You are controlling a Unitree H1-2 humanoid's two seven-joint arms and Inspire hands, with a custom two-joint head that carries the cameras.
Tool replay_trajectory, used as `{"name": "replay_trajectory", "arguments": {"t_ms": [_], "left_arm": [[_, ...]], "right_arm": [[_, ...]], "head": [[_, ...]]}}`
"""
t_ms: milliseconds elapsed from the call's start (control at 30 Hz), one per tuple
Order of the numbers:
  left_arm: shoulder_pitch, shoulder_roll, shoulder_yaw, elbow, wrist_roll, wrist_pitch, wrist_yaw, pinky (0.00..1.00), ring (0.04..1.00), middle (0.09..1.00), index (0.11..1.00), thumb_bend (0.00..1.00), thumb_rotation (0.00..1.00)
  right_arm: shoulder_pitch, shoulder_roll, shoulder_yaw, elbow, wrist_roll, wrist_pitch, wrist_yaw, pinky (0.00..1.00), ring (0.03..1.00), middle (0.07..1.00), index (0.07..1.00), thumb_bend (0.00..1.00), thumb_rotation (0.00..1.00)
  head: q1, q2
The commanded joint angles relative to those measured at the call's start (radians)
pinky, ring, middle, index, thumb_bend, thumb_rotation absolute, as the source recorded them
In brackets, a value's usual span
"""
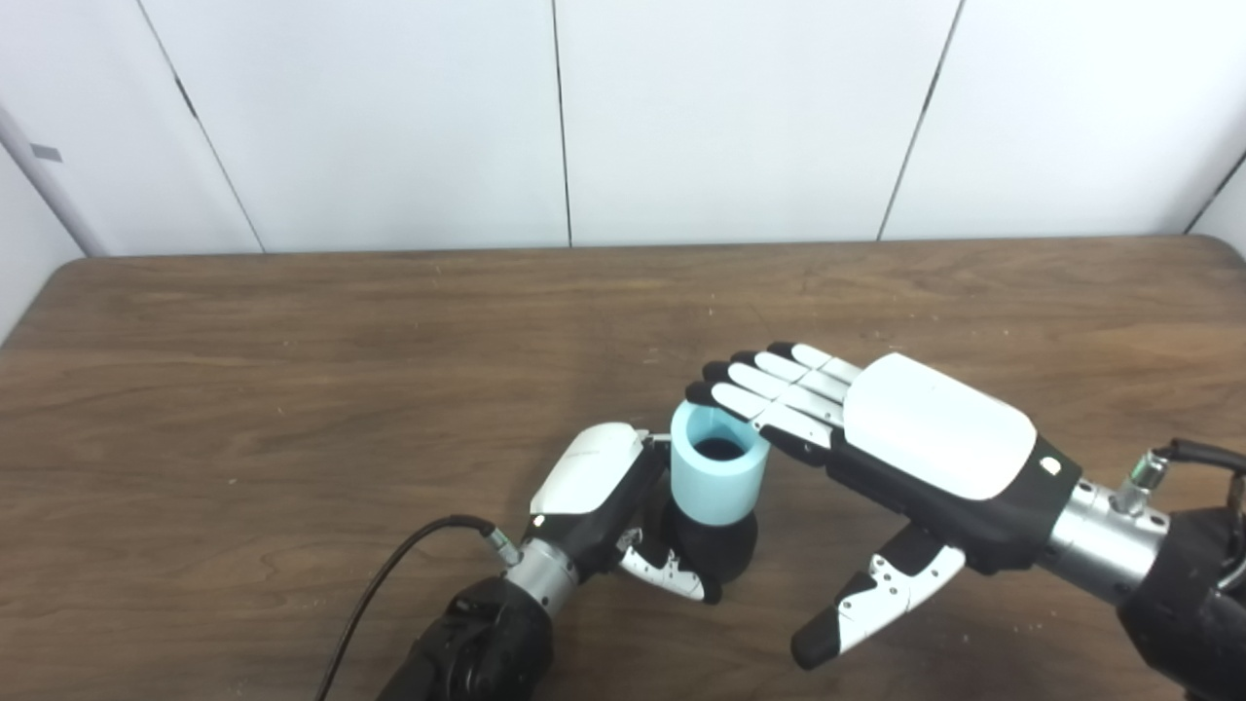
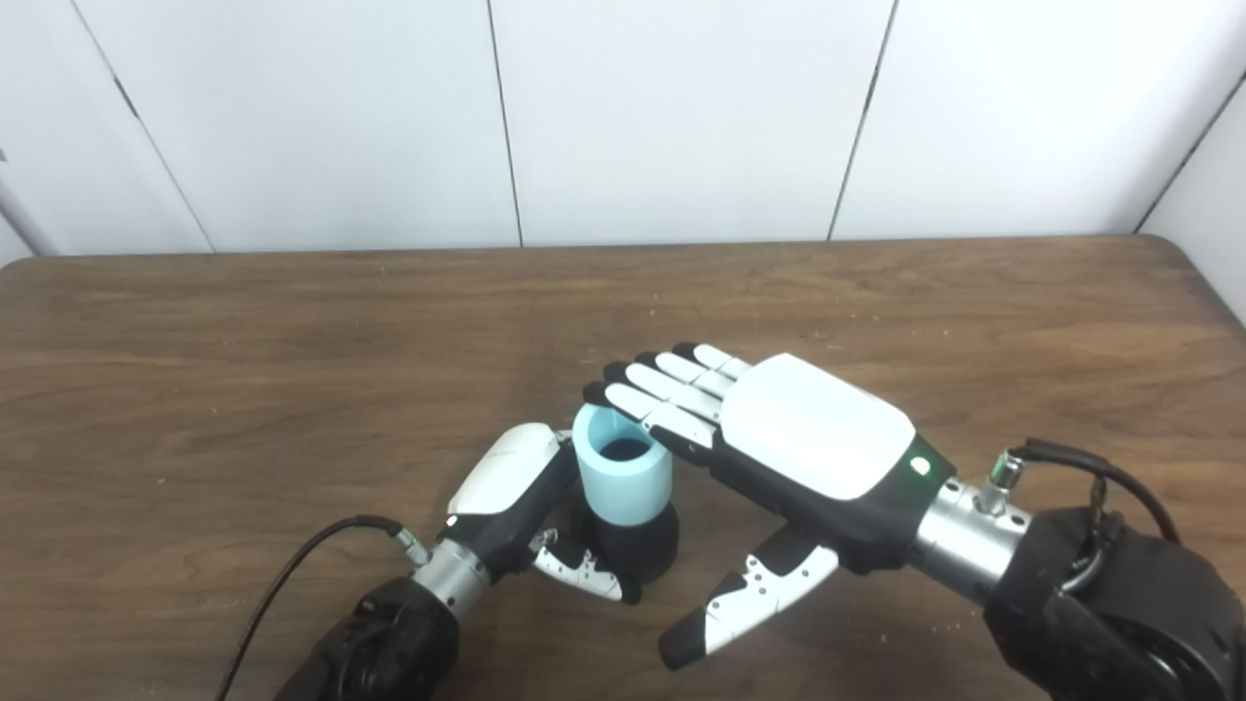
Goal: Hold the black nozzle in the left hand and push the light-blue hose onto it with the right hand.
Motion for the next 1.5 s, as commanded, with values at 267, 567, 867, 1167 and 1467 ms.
{"name": "replay_trajectory", "arguments": {"t_ms": [267,567,867,1167,1467], "left_arm": [[0.036,0.017,-0.036,0.070,0.000,0.055,-0.104,0.84,0.645,0.545,0.456,0.51,0.00],[0.038,0.008,-0.032,0.060,-0.005,0.084,-0.116,0.82,0.636,0.497,0.485,0.52,0.00],[0.027,0.027,-0.037,0.052,-0.032,0.111,-0.177,0.82,0.637,0.441,0.500,0.52,0.00],[0.010,0.040,-0.043,0.046,-0.054,0.160,-0.234,0.86,0.655,0.522,0.474,0.52,0.00],[0.000,0.044,-0.057,0.029,-0.041,0.196,-0.258,0.86,0.649,0.517,0.476,0.52,0.00]], "right_arm": [[-0.025,0.008,-0.036,-0.026,0.029,-0.044,-0.017,1.00,1.000,1.000,1.000,0.69,1.00],[-0.001,0.026,0.009,-0.026,-0.019,-0.055,0.041,1.00,1.000,1.000,1.000,0.68,1.00],[0.006,0.031,0.003,-0.026,-0.024,-0.056,0.059,1.00,1.000,1.000,1.000,0.68,1.00],[0.009,0.041,0.008,-0.026,-0.035,-0.046,0.060,1.00,1.000,1.000,1.000,0.69,1.00],[0.035,0.040,0.007,-0.025,-0.040,-0.050,0.043,1.00,1.000,1.000,1.000,0.69,1.00]], "head": [[0.004,0.006],[0.004,0.006],[0.002,0.010],[0.004,0.013],[0.004,0.016]]}}
